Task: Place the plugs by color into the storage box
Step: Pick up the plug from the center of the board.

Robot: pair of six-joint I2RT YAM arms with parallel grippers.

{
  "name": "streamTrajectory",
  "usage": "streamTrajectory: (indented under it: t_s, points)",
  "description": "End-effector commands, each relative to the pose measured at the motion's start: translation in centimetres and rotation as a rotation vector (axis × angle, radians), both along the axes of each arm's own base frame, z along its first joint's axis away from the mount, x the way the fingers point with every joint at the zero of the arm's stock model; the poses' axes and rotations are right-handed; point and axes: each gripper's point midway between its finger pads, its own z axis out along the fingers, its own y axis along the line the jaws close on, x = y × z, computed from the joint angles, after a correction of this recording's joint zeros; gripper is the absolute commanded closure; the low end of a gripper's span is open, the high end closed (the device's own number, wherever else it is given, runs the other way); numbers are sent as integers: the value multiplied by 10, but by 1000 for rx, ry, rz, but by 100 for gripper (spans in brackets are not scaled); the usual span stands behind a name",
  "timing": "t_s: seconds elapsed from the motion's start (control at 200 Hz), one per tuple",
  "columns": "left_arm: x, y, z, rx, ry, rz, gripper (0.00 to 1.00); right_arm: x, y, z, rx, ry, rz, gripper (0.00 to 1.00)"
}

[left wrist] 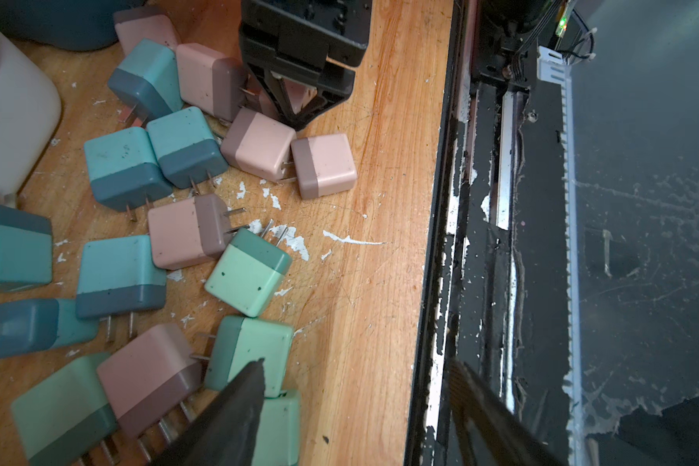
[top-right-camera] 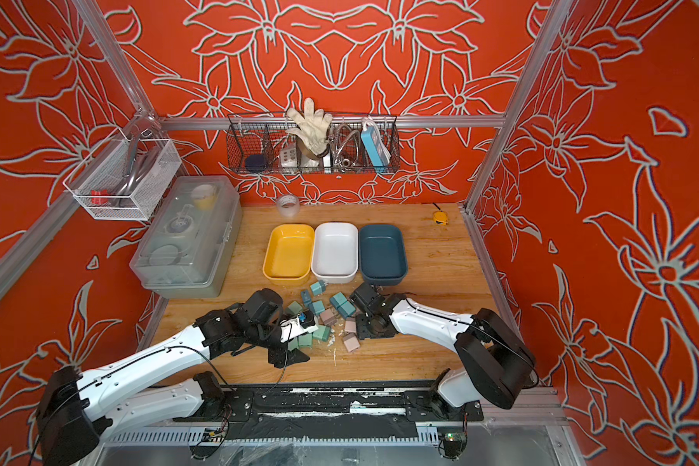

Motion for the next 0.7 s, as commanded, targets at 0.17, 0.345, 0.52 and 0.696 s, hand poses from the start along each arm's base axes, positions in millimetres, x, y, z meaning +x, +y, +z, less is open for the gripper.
streamTrajectory:
  t_s: [0.17,0.345,0.52,0.696]
  points:
    - [2,2,-4,20,-20,4,28,-4,-8,-1,-40,-2,27,39]
    - [3,2,-7,38,-11,5,29,-10,-18,4,-58,-13,39,44]
    - [4,2,-9,53,-3,5,29,-17,-26,7,-57,-18,53,50]
    - [6,1,-11,67,14,7,30,-24,-33,12,-50,-30,77,63]
